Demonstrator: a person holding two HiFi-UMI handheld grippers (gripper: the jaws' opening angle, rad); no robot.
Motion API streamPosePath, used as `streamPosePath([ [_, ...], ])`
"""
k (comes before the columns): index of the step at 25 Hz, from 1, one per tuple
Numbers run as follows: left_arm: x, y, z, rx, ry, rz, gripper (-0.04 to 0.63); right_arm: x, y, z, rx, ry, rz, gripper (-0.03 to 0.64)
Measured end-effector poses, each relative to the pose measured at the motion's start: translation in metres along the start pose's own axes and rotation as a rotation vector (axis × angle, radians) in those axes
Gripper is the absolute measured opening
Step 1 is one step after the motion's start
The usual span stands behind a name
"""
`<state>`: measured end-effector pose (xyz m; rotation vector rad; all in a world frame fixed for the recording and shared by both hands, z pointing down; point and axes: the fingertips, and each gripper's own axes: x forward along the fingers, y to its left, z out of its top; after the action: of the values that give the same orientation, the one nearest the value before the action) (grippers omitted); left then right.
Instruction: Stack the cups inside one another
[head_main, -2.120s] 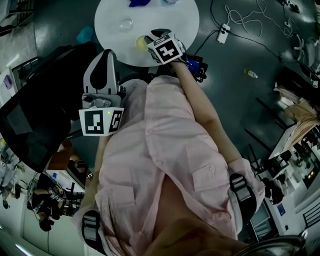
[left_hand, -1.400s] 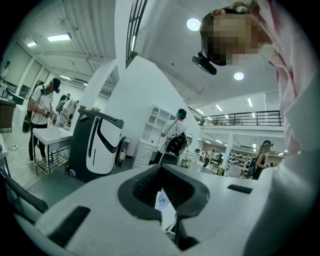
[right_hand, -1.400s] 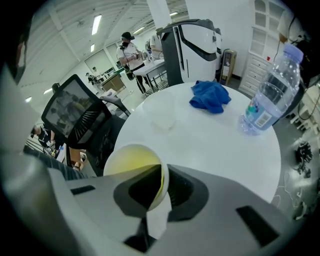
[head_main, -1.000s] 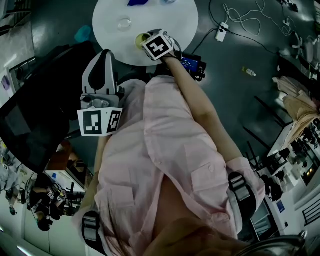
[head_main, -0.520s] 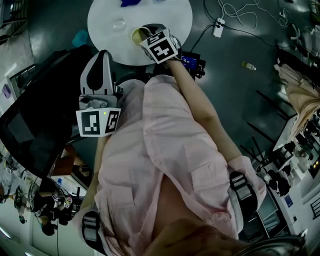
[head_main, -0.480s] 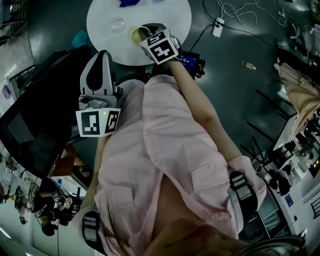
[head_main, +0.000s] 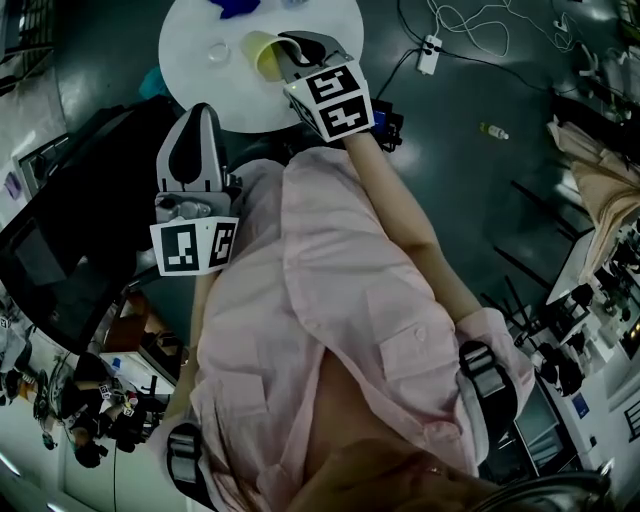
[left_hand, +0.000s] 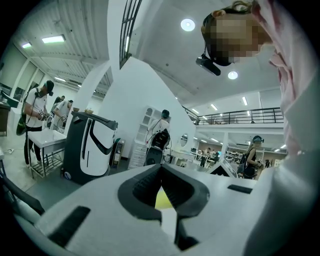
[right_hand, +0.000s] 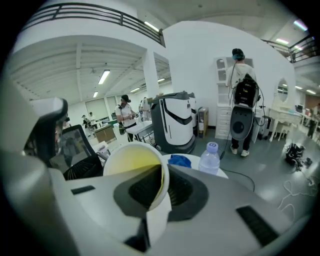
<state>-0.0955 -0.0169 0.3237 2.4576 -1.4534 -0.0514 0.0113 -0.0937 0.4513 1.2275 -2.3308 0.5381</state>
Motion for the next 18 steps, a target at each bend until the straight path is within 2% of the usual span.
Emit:
streamPosePath([
  [9, 0.000, -0.029, -0.004, 0.010, -0.020, 0.039, 0.016, -0.064, -0.028, 0.025, 0.028, -0.136, -0.016, 0.040],
  [18, 0.005, -0.045, -0.013, 0.030, -0.041, 0.042, 0.016, -0.107, -0.034, 0.041, 0.035, -0.241, -0.011, 0.040],
])
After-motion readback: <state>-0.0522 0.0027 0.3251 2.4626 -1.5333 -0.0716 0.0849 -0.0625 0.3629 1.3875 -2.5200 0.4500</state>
